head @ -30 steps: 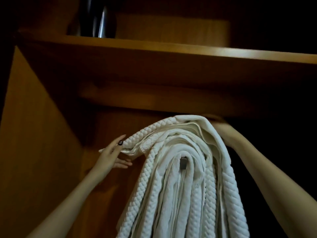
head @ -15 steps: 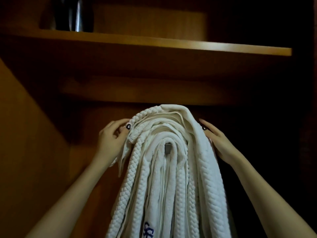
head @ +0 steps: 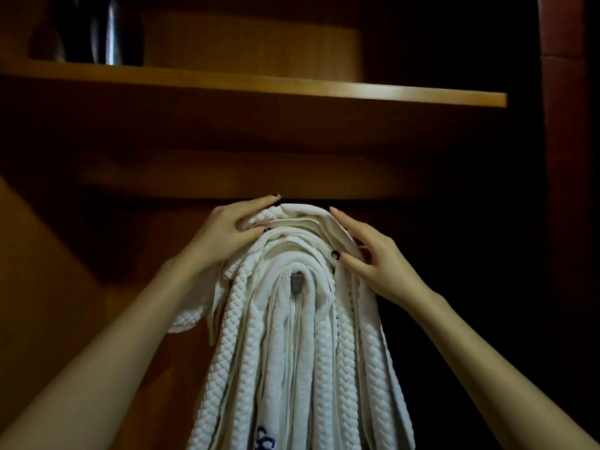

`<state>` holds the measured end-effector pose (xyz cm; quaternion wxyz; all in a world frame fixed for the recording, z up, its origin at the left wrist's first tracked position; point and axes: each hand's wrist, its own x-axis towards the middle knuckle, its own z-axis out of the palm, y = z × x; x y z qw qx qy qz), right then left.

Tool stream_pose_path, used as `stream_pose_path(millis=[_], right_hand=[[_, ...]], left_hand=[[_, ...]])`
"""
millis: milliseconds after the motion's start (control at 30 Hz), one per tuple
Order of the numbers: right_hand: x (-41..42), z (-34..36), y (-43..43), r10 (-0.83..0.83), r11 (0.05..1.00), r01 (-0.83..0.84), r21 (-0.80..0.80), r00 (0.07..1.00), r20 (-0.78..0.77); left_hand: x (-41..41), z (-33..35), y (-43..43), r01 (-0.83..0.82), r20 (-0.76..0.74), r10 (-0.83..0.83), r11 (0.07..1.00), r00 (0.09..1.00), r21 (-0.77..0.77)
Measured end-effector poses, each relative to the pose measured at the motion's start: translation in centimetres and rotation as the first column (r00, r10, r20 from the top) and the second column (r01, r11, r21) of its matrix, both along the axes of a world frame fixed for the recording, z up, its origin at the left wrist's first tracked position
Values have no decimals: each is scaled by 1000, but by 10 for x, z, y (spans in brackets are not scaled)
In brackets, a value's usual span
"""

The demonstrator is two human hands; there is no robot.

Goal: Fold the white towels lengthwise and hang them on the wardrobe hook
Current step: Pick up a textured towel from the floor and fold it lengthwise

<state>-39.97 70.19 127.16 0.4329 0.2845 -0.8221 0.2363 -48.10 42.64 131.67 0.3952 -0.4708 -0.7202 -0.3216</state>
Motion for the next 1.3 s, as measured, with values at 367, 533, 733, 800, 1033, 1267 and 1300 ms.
stream_pose_path(millis=[367,533,733,800,1033,1267,1300], right_hand=[[-11,12,4,-96,995,101,25,982,-160],[-20,24,-26,-200,980,189,-67,948,-246],[-33,47,-37,-388,911,411,28,880,-274],[-37,51,-40,-427,877,473,85,848,-315],[-43,58,-23,-144,989,147,0,967,-209],[-56,66,-36,-143,984,168,56,941,-307],[-56,64,-37,-157,973,202,115,936,-315]], left_hand=[[-2,30,0,-189,-311,114,957,943,-221],[-4,33,10,-22,22,22,1000,1000,-1],[-6,37,16,-155,-57,154,988,987,-24],[-9,40,18,-223,-69,220,974,973,-40],[-10,37,18,-231,-132,223,971,966,-55],[-15,52,25,-439,-185,407,877,894,-193],[-14,52,24,-428,-185,396,884,900,-189]])
